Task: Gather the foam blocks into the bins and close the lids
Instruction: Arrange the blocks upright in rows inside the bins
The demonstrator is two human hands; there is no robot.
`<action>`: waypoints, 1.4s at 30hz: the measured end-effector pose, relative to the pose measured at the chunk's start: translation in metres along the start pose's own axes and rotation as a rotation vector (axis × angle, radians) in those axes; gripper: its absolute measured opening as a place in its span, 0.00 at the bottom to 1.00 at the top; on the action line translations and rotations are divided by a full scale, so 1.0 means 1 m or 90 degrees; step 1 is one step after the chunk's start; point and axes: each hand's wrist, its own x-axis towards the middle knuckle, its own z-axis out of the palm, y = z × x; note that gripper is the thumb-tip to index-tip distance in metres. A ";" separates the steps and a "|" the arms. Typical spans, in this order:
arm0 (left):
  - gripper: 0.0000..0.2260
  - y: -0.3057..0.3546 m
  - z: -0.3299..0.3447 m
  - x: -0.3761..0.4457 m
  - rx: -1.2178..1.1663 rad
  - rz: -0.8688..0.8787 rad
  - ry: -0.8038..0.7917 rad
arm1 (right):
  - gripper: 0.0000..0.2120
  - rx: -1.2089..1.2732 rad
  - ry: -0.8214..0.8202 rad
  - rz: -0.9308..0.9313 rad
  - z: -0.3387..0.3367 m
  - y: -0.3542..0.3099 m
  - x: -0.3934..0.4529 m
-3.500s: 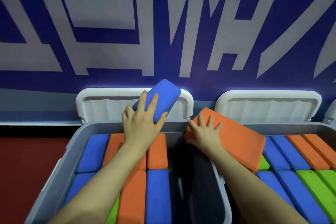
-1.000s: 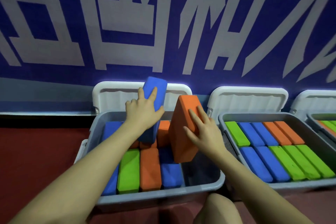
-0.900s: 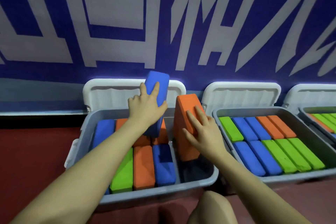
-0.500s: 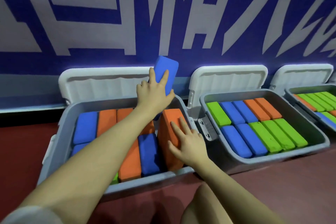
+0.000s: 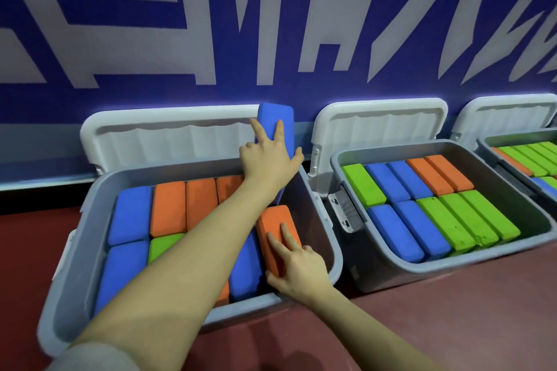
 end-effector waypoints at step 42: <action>0.23 -0.072 0.144 -0.028 -0.072 0.052 -0.412 | 0.37 0.125 -0.042 0.001 0.027 0.015 0.023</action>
